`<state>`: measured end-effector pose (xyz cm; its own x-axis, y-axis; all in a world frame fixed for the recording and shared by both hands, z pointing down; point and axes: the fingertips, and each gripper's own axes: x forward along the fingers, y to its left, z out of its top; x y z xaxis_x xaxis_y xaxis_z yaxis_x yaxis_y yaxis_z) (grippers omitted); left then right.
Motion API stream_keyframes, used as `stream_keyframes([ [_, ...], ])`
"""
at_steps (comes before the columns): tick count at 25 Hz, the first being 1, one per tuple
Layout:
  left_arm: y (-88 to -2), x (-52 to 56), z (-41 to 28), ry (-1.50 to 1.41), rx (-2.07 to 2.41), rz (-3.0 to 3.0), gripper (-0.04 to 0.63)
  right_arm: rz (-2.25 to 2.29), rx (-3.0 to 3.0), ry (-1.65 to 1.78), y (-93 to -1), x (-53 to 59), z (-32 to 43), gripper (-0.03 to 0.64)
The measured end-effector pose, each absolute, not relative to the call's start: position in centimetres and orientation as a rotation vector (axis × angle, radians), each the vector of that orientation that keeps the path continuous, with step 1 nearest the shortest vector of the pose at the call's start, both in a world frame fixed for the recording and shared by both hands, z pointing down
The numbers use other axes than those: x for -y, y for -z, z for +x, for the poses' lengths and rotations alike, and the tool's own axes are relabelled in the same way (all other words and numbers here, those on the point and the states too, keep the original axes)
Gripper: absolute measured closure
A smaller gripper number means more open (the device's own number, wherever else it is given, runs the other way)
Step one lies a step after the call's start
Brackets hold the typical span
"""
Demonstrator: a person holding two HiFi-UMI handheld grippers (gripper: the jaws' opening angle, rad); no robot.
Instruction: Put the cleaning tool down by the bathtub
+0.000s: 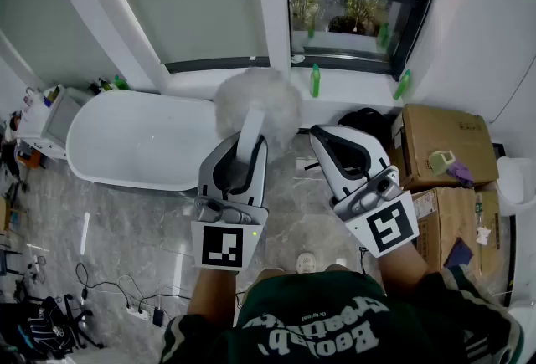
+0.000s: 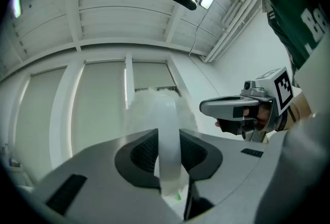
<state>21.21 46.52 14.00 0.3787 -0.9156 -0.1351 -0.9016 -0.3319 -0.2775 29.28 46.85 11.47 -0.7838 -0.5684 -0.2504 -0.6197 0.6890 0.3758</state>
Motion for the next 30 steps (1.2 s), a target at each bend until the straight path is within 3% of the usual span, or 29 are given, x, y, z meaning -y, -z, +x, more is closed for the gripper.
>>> stream_keyframes([
  [30, -15.0, -43.5, 22.5, 0.043, -1.61, -2.354, 0.505, -0.928, -2.769, -0.706, -12.9, -45.4, 30.4, 0.601],
])
